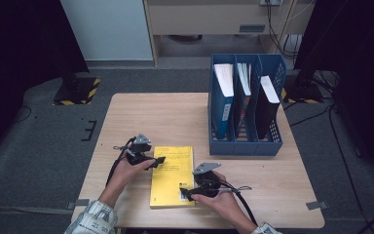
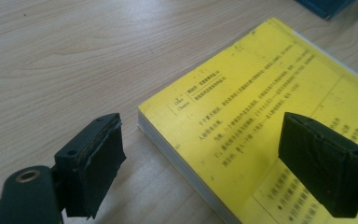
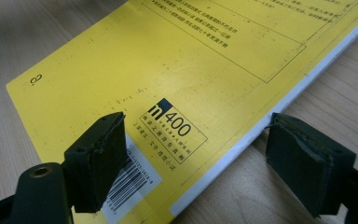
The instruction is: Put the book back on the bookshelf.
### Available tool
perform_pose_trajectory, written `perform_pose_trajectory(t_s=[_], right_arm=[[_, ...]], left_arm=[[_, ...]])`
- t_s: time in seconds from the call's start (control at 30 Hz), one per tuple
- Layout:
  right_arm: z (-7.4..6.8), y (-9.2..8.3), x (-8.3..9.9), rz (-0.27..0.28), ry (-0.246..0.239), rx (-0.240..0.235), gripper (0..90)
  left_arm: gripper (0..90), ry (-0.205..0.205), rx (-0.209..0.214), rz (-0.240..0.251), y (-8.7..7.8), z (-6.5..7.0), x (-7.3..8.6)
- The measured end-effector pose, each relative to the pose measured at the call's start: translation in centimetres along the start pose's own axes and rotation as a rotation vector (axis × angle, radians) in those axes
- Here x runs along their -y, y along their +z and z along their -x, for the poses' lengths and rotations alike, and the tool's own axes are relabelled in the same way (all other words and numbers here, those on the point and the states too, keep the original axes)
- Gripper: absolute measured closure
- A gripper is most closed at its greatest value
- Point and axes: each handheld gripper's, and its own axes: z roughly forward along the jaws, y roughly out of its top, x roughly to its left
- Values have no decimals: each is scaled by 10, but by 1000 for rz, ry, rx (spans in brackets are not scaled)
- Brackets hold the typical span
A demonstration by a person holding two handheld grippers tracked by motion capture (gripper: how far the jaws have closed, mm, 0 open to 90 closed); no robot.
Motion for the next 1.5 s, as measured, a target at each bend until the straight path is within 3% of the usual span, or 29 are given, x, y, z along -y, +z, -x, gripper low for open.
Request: perform_pose_trajectory(t_s=[0.1,0.3,0.47,0.67,0.8,0.9,0.97,1.23,1.33,1.5], right_arm=[[0,0,1,2,1,1,200],[0,0,2,6,7,-3,198],[-1,0,4,12,20,-6,192],[-2,1,5,21,14,-5,192],[-7,3,6,34,11,0,190],[-8,3,6,40,14,4,188],[-8,4,6,39,16,6,188],[-10,5,6,49,16,8,188],[-10,6,6,51,18,10,188],[-11,6,6,54,21,18,189]], left_arm=[[141,-21,20,3,6,-4,-3],[165,-10,40,-21,14,-8,-9],[172,-46,83,-43,17,-8,-9],[173,-34,57,-37,13,-3,-6],[184,-25,12,-23,7,3,-5],[199,-62,7,28,2,7,-5],[209,-51,-3,29,0,8,-5],[230,-71,-14,69,-9,12,0],[254,-76,-11,67,-9,10,0],[281,-49,-30,0,1,5,-1]])
